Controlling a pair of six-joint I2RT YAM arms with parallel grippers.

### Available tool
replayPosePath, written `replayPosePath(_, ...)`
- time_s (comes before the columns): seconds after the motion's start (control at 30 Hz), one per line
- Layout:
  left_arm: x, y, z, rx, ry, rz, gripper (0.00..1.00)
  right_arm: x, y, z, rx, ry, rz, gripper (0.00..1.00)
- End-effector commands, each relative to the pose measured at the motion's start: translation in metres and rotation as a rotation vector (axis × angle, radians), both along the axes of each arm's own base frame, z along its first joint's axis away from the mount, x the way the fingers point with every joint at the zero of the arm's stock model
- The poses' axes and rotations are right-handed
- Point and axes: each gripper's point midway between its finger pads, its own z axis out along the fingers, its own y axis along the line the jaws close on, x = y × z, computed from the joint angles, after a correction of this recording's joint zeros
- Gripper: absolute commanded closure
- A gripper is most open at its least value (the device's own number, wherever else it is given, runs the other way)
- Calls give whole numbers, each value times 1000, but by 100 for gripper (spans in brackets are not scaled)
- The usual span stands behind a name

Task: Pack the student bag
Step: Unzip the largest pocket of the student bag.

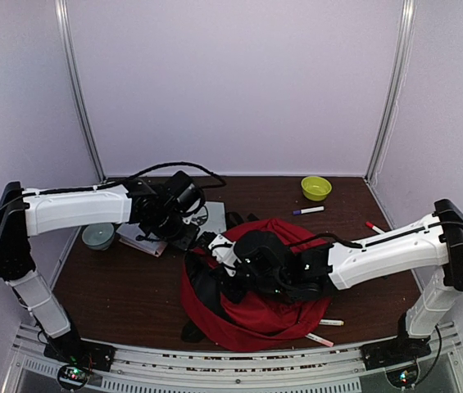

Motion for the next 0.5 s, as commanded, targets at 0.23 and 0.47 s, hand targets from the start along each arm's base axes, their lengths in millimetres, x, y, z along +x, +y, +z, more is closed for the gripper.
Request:
replayPosePath(0.23,33,-45,-18,-69,-17,-141,100,-11,-7,32,-1,-77,47,98)
replayPosePath(0.47,48,-41,-17,-19,-37,-73,100,-8,-19,50,29,-107,17,98)
